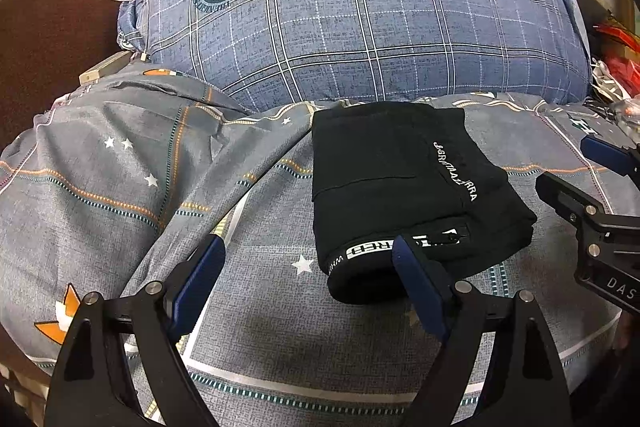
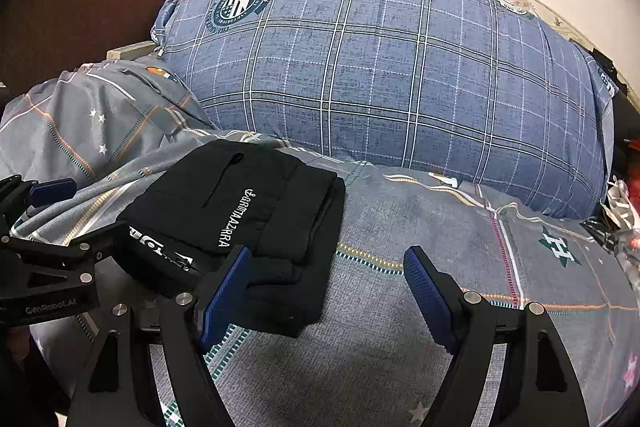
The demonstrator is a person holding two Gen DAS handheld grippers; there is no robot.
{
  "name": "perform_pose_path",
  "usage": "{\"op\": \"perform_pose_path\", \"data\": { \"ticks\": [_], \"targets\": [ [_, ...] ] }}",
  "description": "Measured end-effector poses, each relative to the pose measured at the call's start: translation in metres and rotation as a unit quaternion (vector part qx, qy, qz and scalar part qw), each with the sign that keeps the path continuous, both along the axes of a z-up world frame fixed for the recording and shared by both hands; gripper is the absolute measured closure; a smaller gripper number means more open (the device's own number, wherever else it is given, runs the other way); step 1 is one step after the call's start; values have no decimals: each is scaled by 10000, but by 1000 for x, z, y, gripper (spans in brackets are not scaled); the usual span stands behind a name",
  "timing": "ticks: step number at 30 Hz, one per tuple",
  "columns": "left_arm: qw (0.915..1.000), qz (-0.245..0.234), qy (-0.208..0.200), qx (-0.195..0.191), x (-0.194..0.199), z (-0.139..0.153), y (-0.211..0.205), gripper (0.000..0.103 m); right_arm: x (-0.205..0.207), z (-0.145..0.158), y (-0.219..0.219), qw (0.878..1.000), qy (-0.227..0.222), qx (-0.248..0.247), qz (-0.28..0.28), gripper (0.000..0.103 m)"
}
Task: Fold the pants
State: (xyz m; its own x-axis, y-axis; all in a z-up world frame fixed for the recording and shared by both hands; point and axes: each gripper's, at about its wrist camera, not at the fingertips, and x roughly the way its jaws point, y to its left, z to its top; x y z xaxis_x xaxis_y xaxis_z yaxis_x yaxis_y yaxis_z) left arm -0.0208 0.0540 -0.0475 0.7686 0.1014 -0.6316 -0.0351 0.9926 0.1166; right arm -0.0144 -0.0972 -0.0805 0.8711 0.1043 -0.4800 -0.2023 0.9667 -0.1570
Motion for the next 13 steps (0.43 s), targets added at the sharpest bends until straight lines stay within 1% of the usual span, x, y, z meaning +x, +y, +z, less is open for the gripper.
{"op": "perform_pose_path", "data": {
  "ticks": [6,8,9,10,11,13],
  "targets": [
    [10000,-9,-11,-60,0,1,0,17,0,-1,2,10000,10,-26,13,23],
    [9998,-79,-61,-185,-2,2,1,16,0,-2,2,10000,25,-22,30,23],
    [9995,-159,-123,-257,-4,3,0,14,1,-2,2,10000,30,-16,35,23],
    [9988,-284,-226,-318,-7,5,-2,7,1,-2,2,10000,40,5,44,23],
    [9987,-307,-271,-290,-8,6,-4,0,2,-2,0,9999,80,78,74,23],
    [9990,-341,-282,-108,-8,5,-10,0,4,-1,-3,9997,134,195,74,23]
  ]
}}
